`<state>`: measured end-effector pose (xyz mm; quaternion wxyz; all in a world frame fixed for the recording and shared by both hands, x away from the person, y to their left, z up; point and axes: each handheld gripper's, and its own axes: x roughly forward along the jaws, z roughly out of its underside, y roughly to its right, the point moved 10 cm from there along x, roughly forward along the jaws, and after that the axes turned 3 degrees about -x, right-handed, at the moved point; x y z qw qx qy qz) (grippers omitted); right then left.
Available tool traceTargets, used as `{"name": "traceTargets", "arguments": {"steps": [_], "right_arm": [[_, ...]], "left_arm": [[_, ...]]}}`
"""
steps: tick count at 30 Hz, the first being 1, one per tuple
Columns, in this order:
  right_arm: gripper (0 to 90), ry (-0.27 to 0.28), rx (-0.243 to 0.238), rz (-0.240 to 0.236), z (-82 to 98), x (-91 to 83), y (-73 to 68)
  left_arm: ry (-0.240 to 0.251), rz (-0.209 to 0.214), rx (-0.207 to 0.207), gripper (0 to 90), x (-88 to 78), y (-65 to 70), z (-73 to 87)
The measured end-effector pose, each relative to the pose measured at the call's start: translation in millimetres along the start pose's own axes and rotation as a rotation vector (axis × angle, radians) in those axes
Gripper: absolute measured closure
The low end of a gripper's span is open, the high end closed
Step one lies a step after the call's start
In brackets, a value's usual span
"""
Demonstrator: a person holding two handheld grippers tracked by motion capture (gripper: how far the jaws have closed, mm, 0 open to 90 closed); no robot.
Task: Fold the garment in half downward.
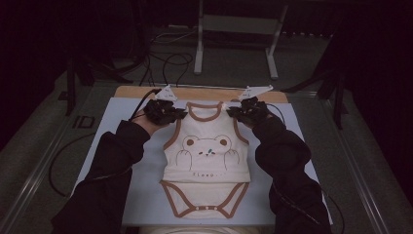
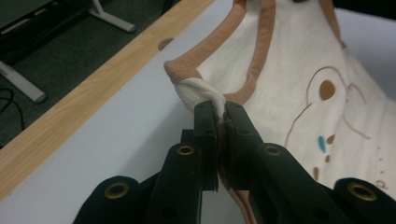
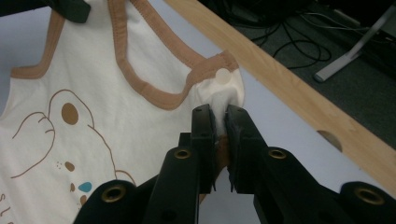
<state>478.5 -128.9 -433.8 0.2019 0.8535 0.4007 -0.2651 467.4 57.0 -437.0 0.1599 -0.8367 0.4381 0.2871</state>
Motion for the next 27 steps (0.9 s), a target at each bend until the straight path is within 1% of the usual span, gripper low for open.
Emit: {"name": "traceTargets", "arguments": {"steps": [2,5,7,9,10,12,14,17,20,22,27], "right_arm": [[82.8,0.005,0.0,0.009,-3.9,-0.5,3.4],[82.7,0.009,0.001,0.027,-8.6,-1.7,8.1],[82.7,0.018,0.004,0.03,-12.0,-2.8,10.2],[82.8,0.021,-0.002,0.037,-14.7,-4.3,12.8],[82.7,0.023,-0.002,0.038,-16.0,-5.3,13.9],[82.7,0.027,-0.003,0.041,-18.2,-6.7,15.7],[82.7,0.025,-0.001,0.045,-19.0,-7.6,15.9],[82.7,0.03,0.001,0.039,-17.8,-8.9,13.5],[82.7,0.025,-0.006,0.034,-13.9,-8.0,10.3],[82.7,0.025,-0.009,0.028,-11.5,-8.1,8.0],[82.7,0.029,-0.013,0.026,-8.2,-9.7,1.8]], "left_arm": [[0.001,-0.004,0.009,85.3,-0.6,-2.0,-3.2],[0.007,-0.016,0.005,85.3,-1.4,-7.3,-7.3],[0.012,-0.024,0.001,85.3,-2.9,-10.9,-10.6],[0.017,-0.035,0.001,85.3,-4.7,-14.1,-13.2],[0.018,-0.034,-0.002,85.3,-5.6,-14.8,-14.4],[0.024,-0.049,0.003,85.3,-6.7,-16.0,-16.6],[0.025,-0.048,0.006,85.3,-7.5,-15.4,-16.4],[0.027,-0.047,0.006,85.3,-6.8,-12.7,-13.1],[0.02,-0.042,0.006,85.2,-4.8,-10.2,-7.4],[0.016,-0.04,0.014,85.2,-4.7,-7.9,-4.6],[0.032,-0.025,0.005,85.2,-6.8,-1.5,-2.8]]}}
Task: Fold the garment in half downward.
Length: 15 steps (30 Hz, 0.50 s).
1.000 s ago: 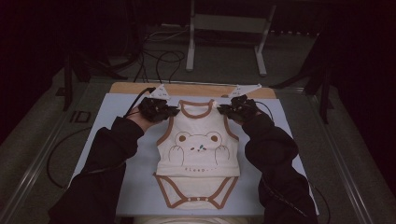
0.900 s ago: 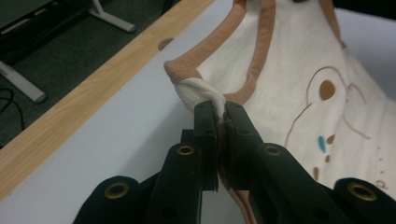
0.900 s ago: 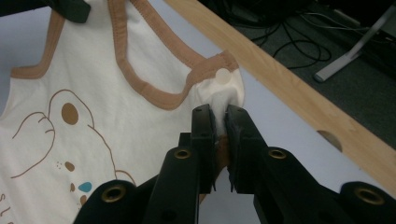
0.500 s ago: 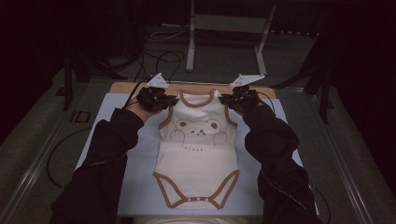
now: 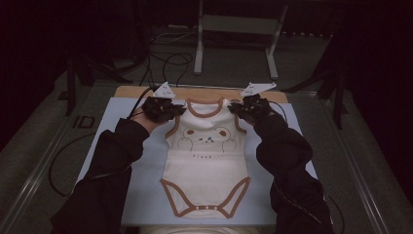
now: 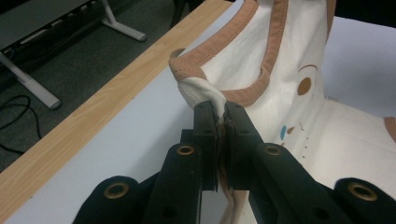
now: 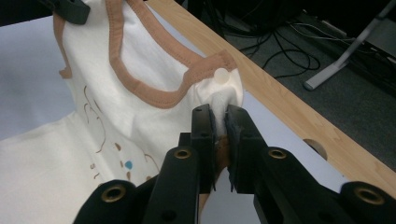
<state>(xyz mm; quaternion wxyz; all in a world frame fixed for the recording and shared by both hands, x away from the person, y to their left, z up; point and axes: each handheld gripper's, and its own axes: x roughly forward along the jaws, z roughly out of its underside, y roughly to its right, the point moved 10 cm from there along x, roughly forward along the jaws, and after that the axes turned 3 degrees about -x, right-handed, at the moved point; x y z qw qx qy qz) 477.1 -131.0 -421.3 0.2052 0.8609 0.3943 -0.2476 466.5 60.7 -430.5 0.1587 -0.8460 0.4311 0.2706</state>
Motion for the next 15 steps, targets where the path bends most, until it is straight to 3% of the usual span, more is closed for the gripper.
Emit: {"name": "traceTargets", "arguments": {"steps": [1,15], "right_arm": [[82.7,0.005,-0.002,-0.002,0.6,-2.0,-3.7],[82.7,0.011,-0.037,-0.022,14.4,-19.0,-26.4]], "left_arm": [[-0.004,0.001,0.019,85.2,-1.2,3.7,1.8],[-0.003,0.03,0.063,85.2,-13.0,27.2,9.8]]}}
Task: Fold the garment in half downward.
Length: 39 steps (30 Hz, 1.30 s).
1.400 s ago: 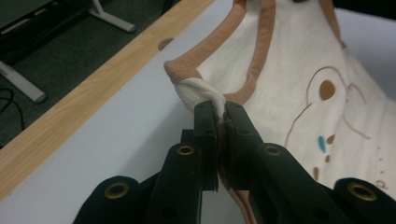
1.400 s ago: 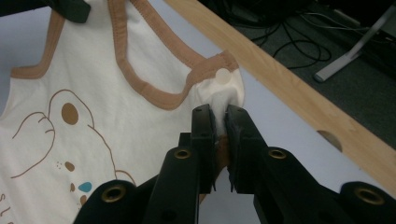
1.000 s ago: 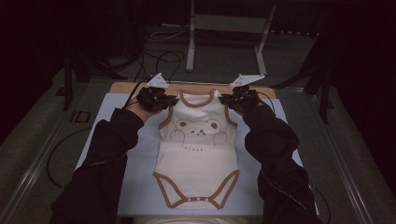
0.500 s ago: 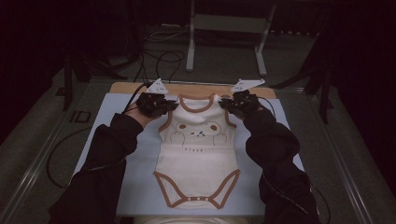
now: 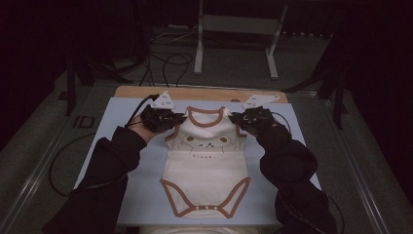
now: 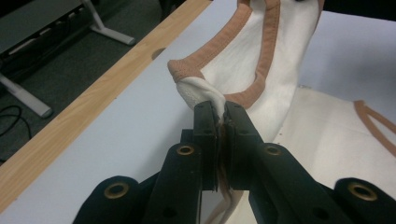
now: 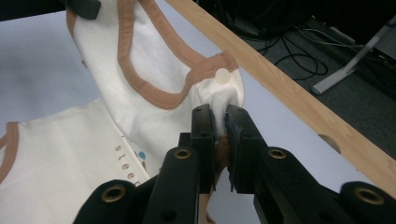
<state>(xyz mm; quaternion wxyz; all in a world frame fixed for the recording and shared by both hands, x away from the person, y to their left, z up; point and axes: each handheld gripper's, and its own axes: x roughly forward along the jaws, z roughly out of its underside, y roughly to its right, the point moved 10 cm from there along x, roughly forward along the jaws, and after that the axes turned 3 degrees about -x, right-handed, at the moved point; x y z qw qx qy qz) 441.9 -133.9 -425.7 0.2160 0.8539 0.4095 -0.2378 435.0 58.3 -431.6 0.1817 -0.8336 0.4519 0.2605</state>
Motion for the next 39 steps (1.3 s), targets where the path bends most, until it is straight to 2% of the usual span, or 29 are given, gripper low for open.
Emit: {"name": "traceTargets", "arguments": {"steps": [9,18,27,34,36,39], "right_arm": [[82.7,0.0,0.003,-0.015,14.4,-5.1,-10.0],[82.6,0.005,-0.005,-0.042,28.1,-12.7,-32.0],[82.6,0.001,-0.004,-0.06,38.2,-16.5,-45.0],[82.6,-0.016,-0.011,-0.085,51.5,-16.6,-60.3],[82.6,-0.018,-0.012,-0.086,53.0,-16.5,-61.8],[82.6,-0.029,-0.014,-0.099,59.4,-16.1,-68.5]], "left_arm": [[-0.009,0.017,0.017,85.2,-2.2,13.1,8.6],[-0.026,0.048,0.045,85.2,-3.7,32.2,20.4],[-0.019,0.068,0.038,85.2,-4.6,46.3,32.0],[-0.029,0.095,0.049,85.2,-3.8,63.7,44.4],[-0.032,0.09,0.059,85.2,-3.9,66.2,46.0],[-0.03,0.105,0.055,85.2,-3.4,73.6,49.9]]}}
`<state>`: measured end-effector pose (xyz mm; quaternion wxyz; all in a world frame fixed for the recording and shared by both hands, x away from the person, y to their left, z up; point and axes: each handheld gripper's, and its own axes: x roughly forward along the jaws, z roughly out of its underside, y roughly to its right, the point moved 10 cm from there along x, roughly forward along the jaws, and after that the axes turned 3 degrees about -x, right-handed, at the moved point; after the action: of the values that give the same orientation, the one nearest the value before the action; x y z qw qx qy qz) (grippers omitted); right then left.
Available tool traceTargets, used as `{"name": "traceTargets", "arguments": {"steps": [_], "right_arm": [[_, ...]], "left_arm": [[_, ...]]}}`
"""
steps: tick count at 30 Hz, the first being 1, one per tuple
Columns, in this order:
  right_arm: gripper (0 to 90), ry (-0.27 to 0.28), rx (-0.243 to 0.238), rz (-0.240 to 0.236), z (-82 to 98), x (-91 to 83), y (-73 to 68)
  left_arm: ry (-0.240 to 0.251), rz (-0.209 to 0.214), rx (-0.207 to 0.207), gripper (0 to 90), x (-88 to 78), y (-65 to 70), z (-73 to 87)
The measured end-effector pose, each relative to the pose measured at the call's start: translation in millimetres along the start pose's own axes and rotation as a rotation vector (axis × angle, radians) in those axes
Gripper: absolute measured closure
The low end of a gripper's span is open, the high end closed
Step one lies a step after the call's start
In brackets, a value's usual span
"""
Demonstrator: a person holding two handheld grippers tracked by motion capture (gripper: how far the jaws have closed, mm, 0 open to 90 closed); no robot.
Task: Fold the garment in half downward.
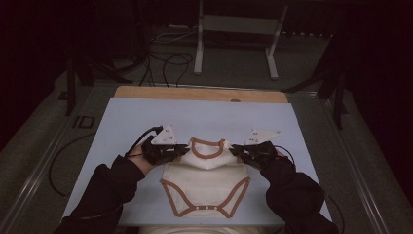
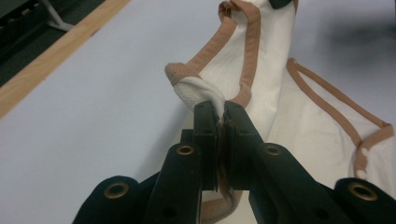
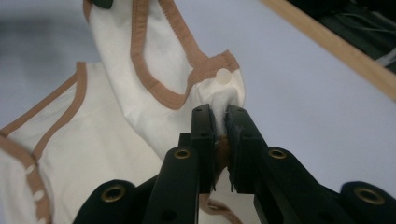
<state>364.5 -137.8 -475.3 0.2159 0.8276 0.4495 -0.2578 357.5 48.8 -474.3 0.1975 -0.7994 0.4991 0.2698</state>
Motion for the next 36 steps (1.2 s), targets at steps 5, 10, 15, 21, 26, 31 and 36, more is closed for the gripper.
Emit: {"name": "traceTargets", "arguments": {"steps": [5,10,15,21,26,31,36], "right_arm": [[82.6,-0.005,0.005,-0.022,10.7,-1.3,-13.0],[82.5,-0.006,0.009,-0.031,17.9,-4.5,-22.0],[82.5,-0.019,0.005,-0.044,31.2,-5.6,-37.2],[82.4,-0.023,0.017,-0.074,40.7,-5.2,-49.5],[82.4,-0.033,0.034,-0.092,49.7,-3.6,-56.7],[82.2,-0.037,0.042,-0.113,58.3,-4.2,-64.9],[82.1,-0.032,0.052,-0.124,62.4,-6.7,-70.4]], "left_arm": [[-0.016,0.019,0.016,85.1,2.6,16.6,11.2],[-0.024,0.034,0.025,85.0,4.9,28.2,18.9],[-0.036,0.06,0.037,85.0,9.4,42.5,31.6],[-0.055,0.077,0.037,84.7,14.5,50.7,47.6],[-0.057,0.103,0.021,84.7,17.1,54.3,59.0],[-0.074,0.126,0.029,84.7,18.1,57.7,66.7],[-0.075,0.144,0.038,84.5,16.6,63.8,71.1]]}}
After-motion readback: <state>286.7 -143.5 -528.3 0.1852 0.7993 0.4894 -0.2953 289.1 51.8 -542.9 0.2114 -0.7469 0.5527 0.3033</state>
